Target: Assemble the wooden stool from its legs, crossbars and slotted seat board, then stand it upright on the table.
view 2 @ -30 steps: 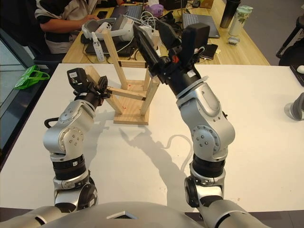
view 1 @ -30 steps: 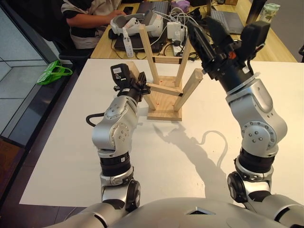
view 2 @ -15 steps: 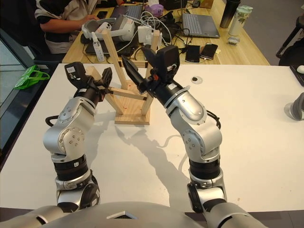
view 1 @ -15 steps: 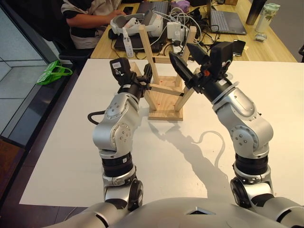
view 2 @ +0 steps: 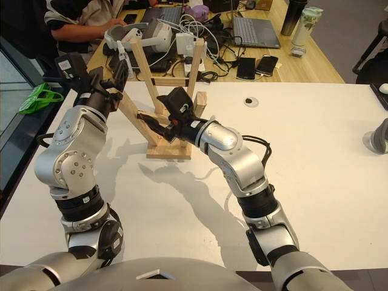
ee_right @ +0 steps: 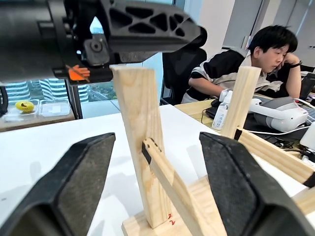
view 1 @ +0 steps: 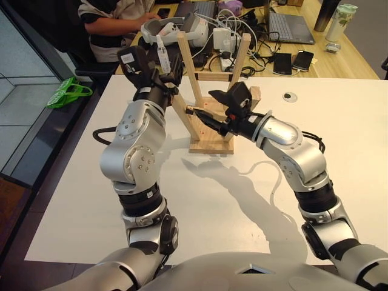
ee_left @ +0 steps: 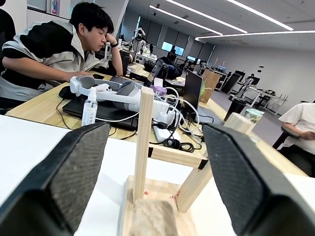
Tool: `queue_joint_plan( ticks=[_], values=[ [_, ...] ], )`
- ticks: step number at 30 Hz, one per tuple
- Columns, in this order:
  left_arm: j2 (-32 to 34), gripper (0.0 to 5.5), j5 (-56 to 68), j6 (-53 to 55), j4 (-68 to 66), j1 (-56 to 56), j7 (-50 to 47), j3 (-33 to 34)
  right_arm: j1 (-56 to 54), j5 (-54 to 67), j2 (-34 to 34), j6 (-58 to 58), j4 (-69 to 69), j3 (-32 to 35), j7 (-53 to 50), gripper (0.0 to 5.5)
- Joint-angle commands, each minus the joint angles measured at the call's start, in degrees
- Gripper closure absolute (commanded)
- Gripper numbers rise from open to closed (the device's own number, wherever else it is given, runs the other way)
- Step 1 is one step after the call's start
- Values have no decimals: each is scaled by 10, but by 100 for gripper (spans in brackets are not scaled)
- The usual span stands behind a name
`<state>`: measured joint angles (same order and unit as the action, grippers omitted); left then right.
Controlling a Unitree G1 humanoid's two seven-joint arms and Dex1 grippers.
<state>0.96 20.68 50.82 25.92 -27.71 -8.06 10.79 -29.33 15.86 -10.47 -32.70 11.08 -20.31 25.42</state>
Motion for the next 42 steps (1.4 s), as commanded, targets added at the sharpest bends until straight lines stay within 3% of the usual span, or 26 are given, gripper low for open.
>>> queue_joint_plan(
  ticks=[1, 7, 40, 42],
  values=[
    [9, 206, -15, 21, -11, 13, 3, -25, -28, -34, 18, 10, -47, -11, -7, 234],
    [13, 203, -25, 25, -14, 27, 6, -34, -42, -72, 42, 16, -91, 4, -35, 279],
    [16, 203, -39, 23, -30, 30, 18, -26, -38, -139, 19, 74, -118, 6, 27, 279],
    [28, 232, -16, 55, 20, 42, 45, -49, 38, -101, 24, 8, 18, 76, -18, 283]
  ],
)
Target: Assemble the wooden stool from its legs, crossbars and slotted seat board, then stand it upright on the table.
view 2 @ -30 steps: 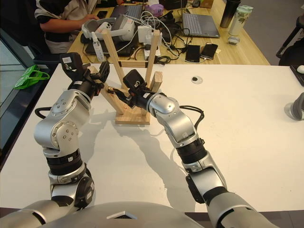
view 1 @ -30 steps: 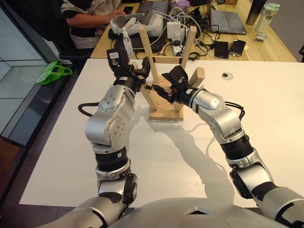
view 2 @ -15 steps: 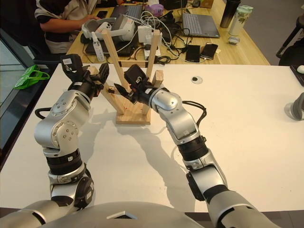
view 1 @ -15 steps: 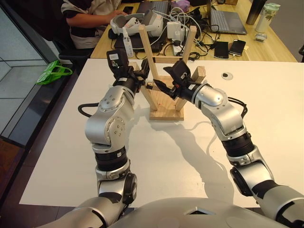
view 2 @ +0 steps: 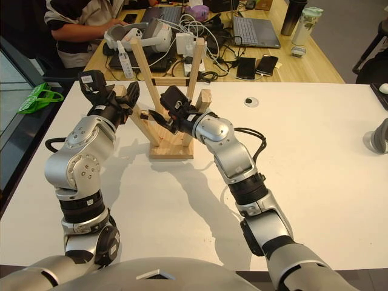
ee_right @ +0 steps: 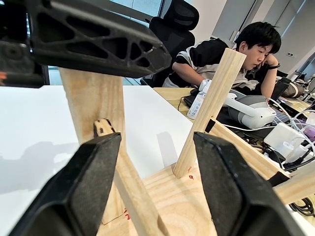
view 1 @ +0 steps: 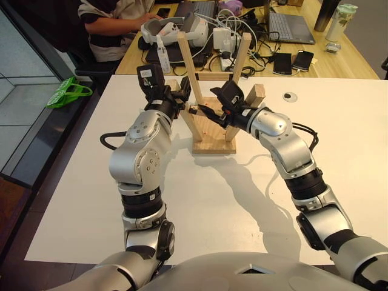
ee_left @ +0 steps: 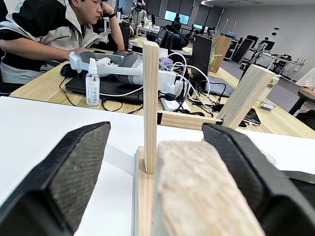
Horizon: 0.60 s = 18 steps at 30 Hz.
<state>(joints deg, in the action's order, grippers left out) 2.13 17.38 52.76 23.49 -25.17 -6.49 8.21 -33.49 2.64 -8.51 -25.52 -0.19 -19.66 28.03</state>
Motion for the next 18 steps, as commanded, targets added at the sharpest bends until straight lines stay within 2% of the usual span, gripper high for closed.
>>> queue_joint_plan(
  ticks=[1, 6, 8, 15, 18],
  values=[
    [20, 246, 25, 48, 63, 21, 39, -29, 113, 50, 13, -84, 181, 97, -61, 283],
    [39, 315, 23, 74, 94, 27, 53, -52, 212, 101, 61, -79, 282, 160, -121, 283],
    [39, 315, 14, 75, 95, 31, 50, -63, 237, 105, 73, -64, 295, 164, -138, 283],
    [21, 315, 7, 79, 92, 34, 38, -66, 262, 115, 81, -69, 293, 133, -147, 283],
    [14, 315, 4, 82, 86, 27, 36, -71, 235, 115, 98, -85, 256, 105, -151, 283]
  ],
)
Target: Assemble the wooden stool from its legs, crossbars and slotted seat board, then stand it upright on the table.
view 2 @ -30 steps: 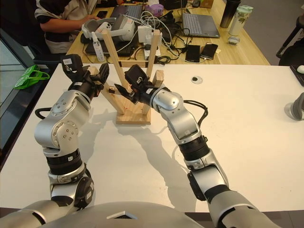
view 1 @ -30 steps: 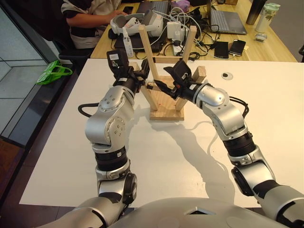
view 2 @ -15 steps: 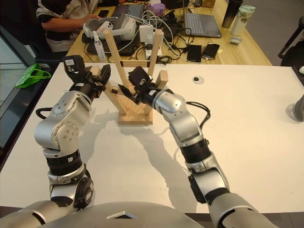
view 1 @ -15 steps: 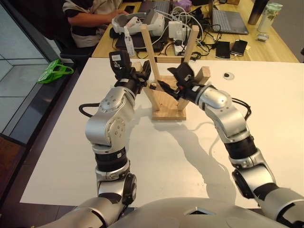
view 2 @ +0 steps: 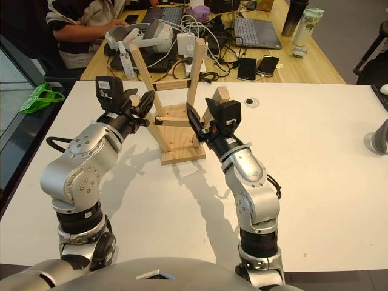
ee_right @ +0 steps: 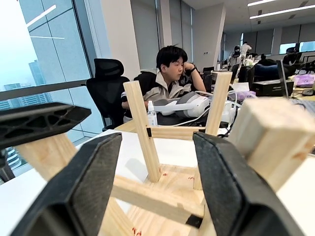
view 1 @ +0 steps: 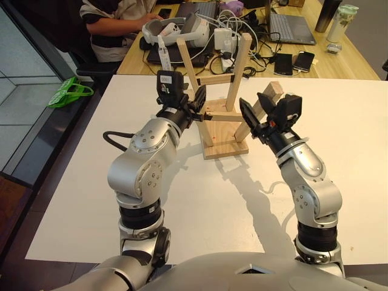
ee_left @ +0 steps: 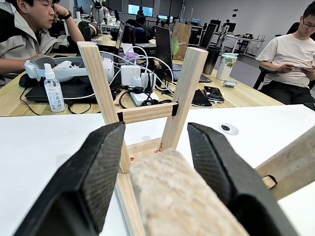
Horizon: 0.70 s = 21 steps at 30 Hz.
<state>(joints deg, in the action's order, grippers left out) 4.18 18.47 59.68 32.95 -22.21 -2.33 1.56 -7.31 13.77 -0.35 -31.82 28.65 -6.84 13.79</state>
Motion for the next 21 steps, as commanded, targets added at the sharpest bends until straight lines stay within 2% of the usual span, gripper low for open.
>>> queue_joint_plan(
  ticks=[1, 5, 12, 21],
  values=[
    [-9, 315, -8, 13, -9, -5, -7, -7, -34, 0, 22, -29, -44, -31, -14, 283],
    [-19, 315, -10, 13, -9, -14, -8, -12, -49, -3, 34, -55, -60, -49, -31, 283],
    [-26, 315, -13, 11, -5, -11, -9, -21, -75, -13, 56, -89, -95, -36, -87, 283],
    [-30, 315, -20, 1, -6, -23, -14, -7, -75, -94, -33, -111, -114, -130, -62, 283]
  ],
)
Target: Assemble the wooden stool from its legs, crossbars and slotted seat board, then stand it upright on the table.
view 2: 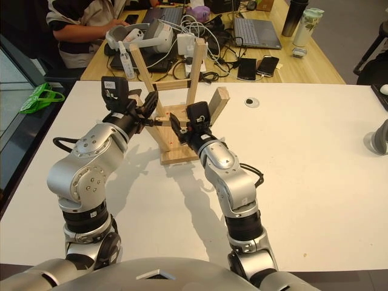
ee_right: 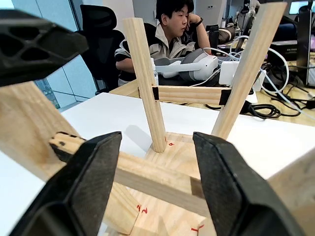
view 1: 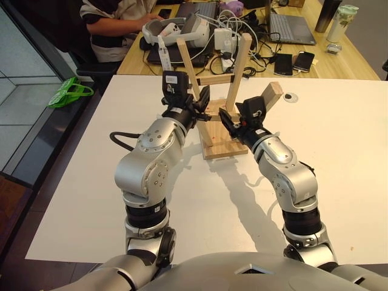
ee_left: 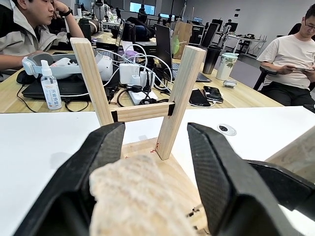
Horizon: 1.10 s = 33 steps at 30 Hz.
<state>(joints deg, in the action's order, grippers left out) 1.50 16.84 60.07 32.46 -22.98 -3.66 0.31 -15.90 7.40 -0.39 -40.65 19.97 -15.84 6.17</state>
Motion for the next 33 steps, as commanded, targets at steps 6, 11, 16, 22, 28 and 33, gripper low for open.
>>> queue_joint_plan(
  ticks=[6, 11, 16, 22, 28, 33],
  values=[
    [-3, 315, -5, -1, -2, -14, 4, 6, 6, -82, -58, 2, -49, -70, 14, 283],
    [9, 369, 0, 8, -4, -17, 19, 8, 16, -97, -40, 5, -58, -76, 3, 283],
    [29, 421, 9, 32, 10, -11, 39, 9, 36, -106, -19, -4, -47, -88, -6, 283],
    [35, 423, 11, 45, 14, -16, 47, 4, 58, -118, -31, -23, -42, -115, 10, 283],
    [26, 423, 10, 51, 18, -15, 44, 0, 61, -133, -49, -37, -47, -124, 25, 283],
    [20, 423, 9, 48, 18, -16, 41, 5, 59, -130, -49, -10, -33, -116, 34, 283]
  ],
)
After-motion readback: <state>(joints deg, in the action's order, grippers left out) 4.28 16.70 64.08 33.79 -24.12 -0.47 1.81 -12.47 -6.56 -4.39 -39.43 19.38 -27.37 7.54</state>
